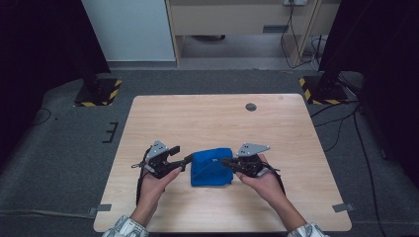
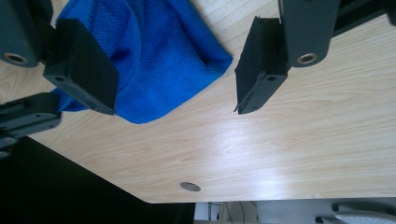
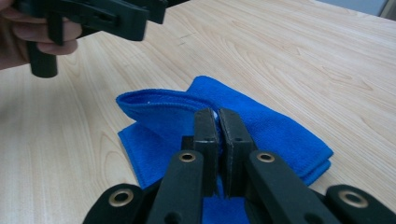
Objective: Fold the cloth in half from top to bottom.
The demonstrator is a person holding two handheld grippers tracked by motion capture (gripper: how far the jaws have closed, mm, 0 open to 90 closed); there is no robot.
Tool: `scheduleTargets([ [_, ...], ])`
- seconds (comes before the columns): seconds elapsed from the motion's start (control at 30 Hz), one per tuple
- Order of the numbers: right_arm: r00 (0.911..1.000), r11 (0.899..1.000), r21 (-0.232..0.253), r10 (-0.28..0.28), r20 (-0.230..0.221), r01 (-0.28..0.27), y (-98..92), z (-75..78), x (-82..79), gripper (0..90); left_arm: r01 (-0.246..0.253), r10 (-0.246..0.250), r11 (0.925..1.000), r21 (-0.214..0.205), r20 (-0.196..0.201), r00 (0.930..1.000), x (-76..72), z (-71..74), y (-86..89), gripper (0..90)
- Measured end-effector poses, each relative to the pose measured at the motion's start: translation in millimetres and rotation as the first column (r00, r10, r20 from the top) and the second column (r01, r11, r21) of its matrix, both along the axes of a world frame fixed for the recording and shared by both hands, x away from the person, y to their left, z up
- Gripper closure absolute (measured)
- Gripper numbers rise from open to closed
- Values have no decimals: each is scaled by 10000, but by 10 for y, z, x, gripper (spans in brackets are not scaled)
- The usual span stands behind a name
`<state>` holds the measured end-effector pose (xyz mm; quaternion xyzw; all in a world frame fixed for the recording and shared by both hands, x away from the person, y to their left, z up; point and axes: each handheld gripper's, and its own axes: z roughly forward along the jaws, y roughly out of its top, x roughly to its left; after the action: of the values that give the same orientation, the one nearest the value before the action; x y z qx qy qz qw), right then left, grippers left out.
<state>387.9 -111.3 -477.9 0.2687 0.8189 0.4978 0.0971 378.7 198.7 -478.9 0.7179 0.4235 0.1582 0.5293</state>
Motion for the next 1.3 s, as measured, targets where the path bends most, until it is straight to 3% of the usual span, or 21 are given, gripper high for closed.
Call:
scheduleTargets([
  [0.13,9999,9999,54,94,47,-94,6,8,-43,870,-116,116,9999,36,-29,9999,16,-13,27,299],
  [0.33,9999,9991,-416,109,-17,-110,-55,-104,-95,834,-281,284,9993,257,-143,9995,39,-52,37,297],
  [0.7,9981,9948,-864,521,-316,-547,-53,-258,-281,741,-279,301,9971,705,-297,9991,47,-126,4,288],
  [1.3,9916,9876,-1298,749,-1052,-884,-72,-430,-395,602,421,-359,9884,1462,-447,9984,-16,-240,-215,253],
])
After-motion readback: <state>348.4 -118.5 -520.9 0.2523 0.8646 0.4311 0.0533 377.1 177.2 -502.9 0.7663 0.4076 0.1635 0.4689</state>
